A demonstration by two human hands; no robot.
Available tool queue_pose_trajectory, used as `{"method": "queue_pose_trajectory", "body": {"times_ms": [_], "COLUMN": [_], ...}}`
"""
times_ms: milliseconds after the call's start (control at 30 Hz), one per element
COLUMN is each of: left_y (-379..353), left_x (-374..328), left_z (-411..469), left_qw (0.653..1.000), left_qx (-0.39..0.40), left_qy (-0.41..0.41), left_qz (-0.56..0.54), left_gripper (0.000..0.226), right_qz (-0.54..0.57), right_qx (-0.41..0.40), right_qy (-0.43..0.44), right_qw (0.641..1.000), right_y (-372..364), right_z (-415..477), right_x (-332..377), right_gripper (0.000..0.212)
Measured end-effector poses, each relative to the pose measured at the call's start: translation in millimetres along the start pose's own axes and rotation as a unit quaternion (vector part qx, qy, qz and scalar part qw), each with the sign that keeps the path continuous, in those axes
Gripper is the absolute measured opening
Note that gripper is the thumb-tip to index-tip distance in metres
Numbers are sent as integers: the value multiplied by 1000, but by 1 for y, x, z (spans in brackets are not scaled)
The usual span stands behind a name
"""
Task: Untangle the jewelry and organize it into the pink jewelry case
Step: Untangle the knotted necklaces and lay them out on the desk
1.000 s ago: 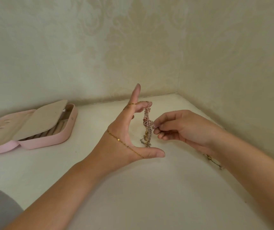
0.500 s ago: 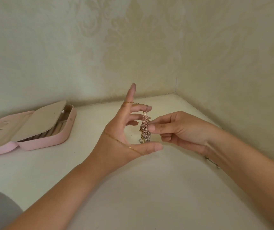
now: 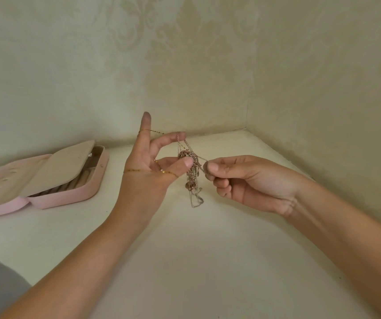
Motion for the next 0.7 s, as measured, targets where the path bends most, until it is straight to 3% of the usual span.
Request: {"method": "queue_pose_trajectory", "body": {"times_ms": [233, 433, 533, 700], "left_y": [-5, -14, -20, -22], "left_x": [7, 5, 1, -6], "left_z": [-1, -5, -9, -13], "left_qw": [1000, 997, 991, 980], "left_qx": [28, 69, 84, 76], "left_qy": [-1, -21, -47, -85], "left_qz": [12, 38, 92, 161], "left_gripper": [103, 99, 97, 95], "right_qz": [105, 23, -18, -144], "right_qx": [28, -126, -161, -202], "right_qy": [-29, -44, -52, -37], "right_qw": [994, 991, 985, 968], "right_y": [-10, 6, 9, 16], "right_z": [-1, 2, -1, -7], "right_x": [-6, -17, -18, -6], "right_gripper": [8, 12, 24, 19]}}
Point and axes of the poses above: each hand's wrist, its own z-axis towards the middle knuckle, its own y-axis out of the back of the hand, x = y × z, the point moved 9 cm from there along z, towards the middle knuckle, and after that the axes turned 11 degrees about -z, right-handed, at the moved point
